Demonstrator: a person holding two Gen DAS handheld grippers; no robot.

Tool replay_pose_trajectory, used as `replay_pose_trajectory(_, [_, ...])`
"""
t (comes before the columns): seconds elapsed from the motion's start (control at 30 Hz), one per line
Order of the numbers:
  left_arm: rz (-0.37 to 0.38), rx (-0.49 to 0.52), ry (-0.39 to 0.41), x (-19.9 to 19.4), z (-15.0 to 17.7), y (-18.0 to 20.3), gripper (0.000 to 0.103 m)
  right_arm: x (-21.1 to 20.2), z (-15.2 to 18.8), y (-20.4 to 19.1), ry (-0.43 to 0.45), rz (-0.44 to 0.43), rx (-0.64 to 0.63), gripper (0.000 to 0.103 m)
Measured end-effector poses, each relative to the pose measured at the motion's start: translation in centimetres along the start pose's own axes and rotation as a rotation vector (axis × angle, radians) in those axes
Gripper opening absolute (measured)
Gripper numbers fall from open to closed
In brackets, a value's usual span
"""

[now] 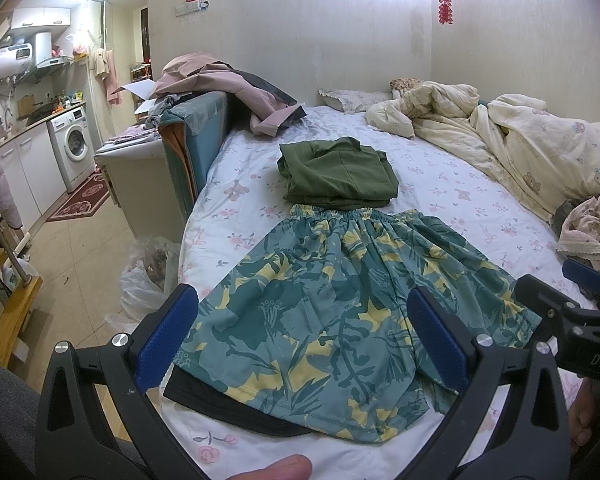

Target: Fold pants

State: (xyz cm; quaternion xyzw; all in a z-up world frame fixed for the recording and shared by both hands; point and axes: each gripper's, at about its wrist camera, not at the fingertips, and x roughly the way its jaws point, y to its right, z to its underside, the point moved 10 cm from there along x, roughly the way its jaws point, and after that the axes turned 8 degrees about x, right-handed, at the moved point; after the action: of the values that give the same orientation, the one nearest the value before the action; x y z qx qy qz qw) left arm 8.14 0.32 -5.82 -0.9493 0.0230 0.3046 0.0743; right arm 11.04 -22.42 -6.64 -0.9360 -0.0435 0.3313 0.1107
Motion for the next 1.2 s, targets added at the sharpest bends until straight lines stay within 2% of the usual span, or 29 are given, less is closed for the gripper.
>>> replay_pose_trajectory(0.83, [-0.008, 0.000, -0.009, 0.3, 0.2, -0.7, 0.103, -0.3, 0.4, -0.3, -0.011, -0.010, 0.009, 0.103])
replay_pose_trajectory(0.97, [-0.027, -0.008, -0.051, 1.1, 0.7, -1.3, 0.103, 0.9, 1.6, 1.9, -0.126, -0.097, 0.145, 0.103])
replay_pose_trajectory(1.2, [-0.019, -0.053, -0.132, 2.1, 1.3, -0.9, 0.103, 4.6, 9.5, 9.6, -0.486, -0.150, 0.560, 0.103])
